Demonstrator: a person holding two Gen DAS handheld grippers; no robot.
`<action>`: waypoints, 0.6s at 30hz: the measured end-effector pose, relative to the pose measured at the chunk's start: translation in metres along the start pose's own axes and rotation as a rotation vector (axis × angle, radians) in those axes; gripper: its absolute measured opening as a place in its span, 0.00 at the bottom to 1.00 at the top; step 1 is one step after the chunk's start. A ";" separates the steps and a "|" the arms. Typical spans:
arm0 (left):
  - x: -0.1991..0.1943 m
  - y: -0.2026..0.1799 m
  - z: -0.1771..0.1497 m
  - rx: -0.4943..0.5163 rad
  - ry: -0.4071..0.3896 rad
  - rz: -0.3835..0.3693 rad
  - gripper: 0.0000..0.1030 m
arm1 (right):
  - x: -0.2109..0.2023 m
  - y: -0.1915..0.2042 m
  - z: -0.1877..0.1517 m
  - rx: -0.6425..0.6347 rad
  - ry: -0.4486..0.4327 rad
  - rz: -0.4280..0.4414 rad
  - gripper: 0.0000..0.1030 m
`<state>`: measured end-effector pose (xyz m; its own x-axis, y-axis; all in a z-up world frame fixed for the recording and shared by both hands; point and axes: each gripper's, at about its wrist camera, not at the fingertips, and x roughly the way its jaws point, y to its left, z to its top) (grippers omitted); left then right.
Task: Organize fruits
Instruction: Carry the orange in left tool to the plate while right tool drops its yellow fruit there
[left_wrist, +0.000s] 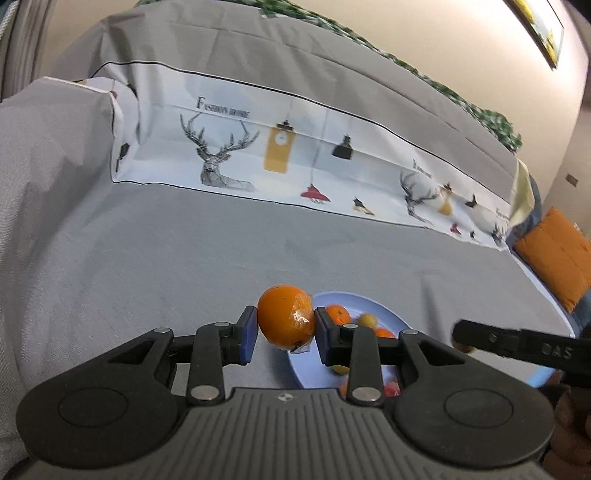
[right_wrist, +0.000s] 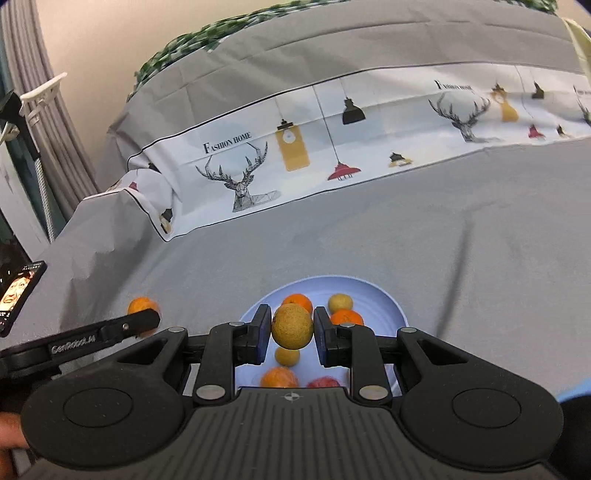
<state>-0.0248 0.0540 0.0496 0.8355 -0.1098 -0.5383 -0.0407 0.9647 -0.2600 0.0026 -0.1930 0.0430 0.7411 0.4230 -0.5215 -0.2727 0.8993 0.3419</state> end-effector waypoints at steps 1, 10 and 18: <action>0.000 -0.003 -0.001 0.020 -0.001 0.001 0.35 | 0.001 0.002 -0.001 -0.012 0.000 0.000 0.25; 0.012 -0.012 -0.006 0.075 0.024 0.015 0.35 | 0.018 0.011 -0.009 -0.049 0.038 0.002 0.25; 0.013 -0.011 -0.006 0.077 0.023 0.012 0.35 | 0.023 0.016 -0.010 -0.065 0.049 0.001 0.25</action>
<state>-0.0162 0.0405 0.0407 0.8222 -0.1026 -0.5599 -0.0081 0.9814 -0.1917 0.0093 -0.1674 0.0286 0.7103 0.4276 -0.5592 -0.3139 0.9034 0.2920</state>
